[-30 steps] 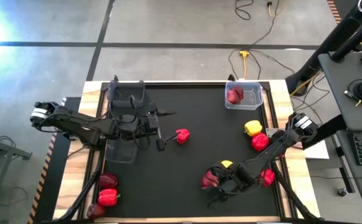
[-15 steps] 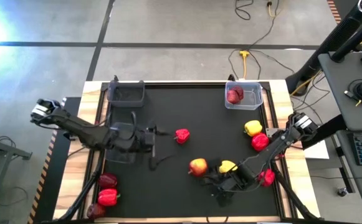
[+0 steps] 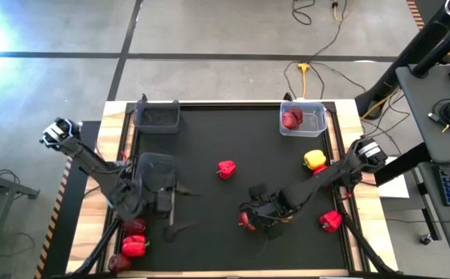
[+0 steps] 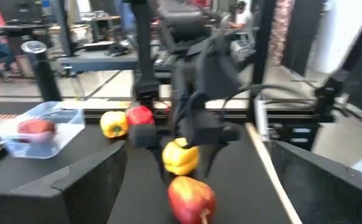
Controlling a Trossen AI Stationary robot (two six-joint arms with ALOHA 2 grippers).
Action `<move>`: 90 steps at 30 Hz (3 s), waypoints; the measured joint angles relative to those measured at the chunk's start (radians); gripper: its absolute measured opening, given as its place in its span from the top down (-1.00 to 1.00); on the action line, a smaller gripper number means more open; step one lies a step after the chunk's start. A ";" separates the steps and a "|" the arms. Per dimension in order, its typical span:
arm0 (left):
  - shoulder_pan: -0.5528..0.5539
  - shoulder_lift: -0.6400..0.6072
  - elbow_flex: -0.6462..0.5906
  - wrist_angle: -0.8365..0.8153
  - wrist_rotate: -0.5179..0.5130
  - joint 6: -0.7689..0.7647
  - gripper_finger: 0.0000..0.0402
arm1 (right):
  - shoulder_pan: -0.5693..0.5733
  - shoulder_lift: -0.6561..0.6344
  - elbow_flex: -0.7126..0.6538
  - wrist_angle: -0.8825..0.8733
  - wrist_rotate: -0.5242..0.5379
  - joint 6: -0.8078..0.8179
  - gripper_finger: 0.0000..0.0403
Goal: Sort produce into baskets
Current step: Put the bottom right apple into the transparent bin, then put the top apple into the transparent bin
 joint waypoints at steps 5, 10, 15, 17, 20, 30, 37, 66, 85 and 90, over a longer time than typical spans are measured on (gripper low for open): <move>-0.041 0.000 0.000 0.004 -0.008 0.000 -0.88 | -0.005 0.048 0.000 0.022 -0.036 -0.075 -0.84; -0.042 0.000 0.000 0.004 -0.010 0.003 -0.88 | 0.001 0.093 0.000 0.031 -0.063 -0.082 -0.84; -0.042 0.000 0.000 0.004 -0.010 0.009 -0.88 | 0.001 0.127 0.000 0.059 -0.063 -0.082 -0.84; -0.042 0.000 0.000 0.004 -0.010 0.009 -0.88 | 0.000 0.138 0.000 0.093 -0.062 -0.071 -0.84; -0.042 0.000 0.000 0.003 -0.010 0.009 -0.88 | -0.001 0.153 0.000 0.133 -0.062 -0.045 -0.82; -0.042 0.000 0.000 0.000 -0.010 0.009 -0.88 | -0.041 0.097 0.035 0.012 -0.059 0.064 -0.57; -0.042 0.000 0.000 -0.023 -0.010 0.009 -0.88 | -0.184 -0.161 0.060 -0.440 0.301 0.230 -0.57; -0.039 0.023 0.000 -0.051 -0.009 0.036 -0.88 | -1.286 -0.469 -0.458 0.056 0.282 0.289 -0.80; -0.039 0.023 0.000 -0.056 -0.033 0.035 -0.88 | -1.230 -0.497 -0.250 -0.074 0.362 0.217 -0.91; -0.038 0.023 0.000 -0.067 -0.035 0.035 -0.88 | -1.066 -0.548 -0.292 -0.062 0.204 0.214 -0.91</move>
